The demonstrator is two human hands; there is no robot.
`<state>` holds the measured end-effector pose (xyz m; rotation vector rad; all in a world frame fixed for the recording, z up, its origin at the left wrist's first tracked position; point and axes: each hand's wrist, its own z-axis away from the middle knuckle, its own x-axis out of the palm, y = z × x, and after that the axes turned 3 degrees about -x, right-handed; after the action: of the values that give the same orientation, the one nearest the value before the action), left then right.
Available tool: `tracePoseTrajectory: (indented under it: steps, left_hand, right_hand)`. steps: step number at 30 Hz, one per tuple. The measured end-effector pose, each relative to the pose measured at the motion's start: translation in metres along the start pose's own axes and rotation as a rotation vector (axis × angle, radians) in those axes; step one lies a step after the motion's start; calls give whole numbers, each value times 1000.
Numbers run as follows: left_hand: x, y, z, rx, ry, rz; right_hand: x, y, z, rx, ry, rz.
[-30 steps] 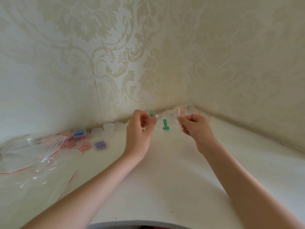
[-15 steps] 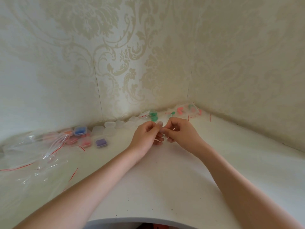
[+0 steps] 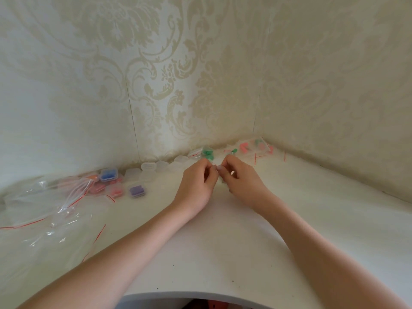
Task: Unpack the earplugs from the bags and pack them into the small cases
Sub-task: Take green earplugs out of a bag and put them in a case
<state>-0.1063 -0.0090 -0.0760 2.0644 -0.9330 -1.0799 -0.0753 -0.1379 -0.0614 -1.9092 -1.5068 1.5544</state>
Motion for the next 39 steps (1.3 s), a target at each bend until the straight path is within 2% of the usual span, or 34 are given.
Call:
tracePoseTrajectory:
  steps: [4,7,10,14,16,22,27,31,34,37,39]
  left_hand:
    - [-1,-1,0,43,-38,-96]
    - [0,0,0,1,-113,-56]
    - [1,3,0,-52,-110,32]
    - [4,4,4,-21,-117,-16]
    - [4,4,4,-16,-97,-31]
    - [1,0,0,8,57,-62]
    - [1,1,5,213,11,-120]
    - [2,2,6,301,-24,-126]
    - [1,2,5,226,11,-88]
    - [-5,3,0,-26,153,42]
    - [-7,2,-6,-230,168,157]
  right_hand:
    - [2,1,3,-88,-92,109]
    - [6,0,6,-132,-39,72]
    - [10,-2,6,-111,19,50]
    - [7,5,-1,6,170,81]
    - [2,6,-2,-6,188,129]
    - [-4,3,-1,-208,85,332]
    - [-3,0,2,-162,-63,509]
    - [2,-3,5,-95,-113,451]
    - [5,-1,1,-34,-72,274]
    - [5,-1,-2,63,34,-44]
    - [1,-3,-4,108,97,-217]
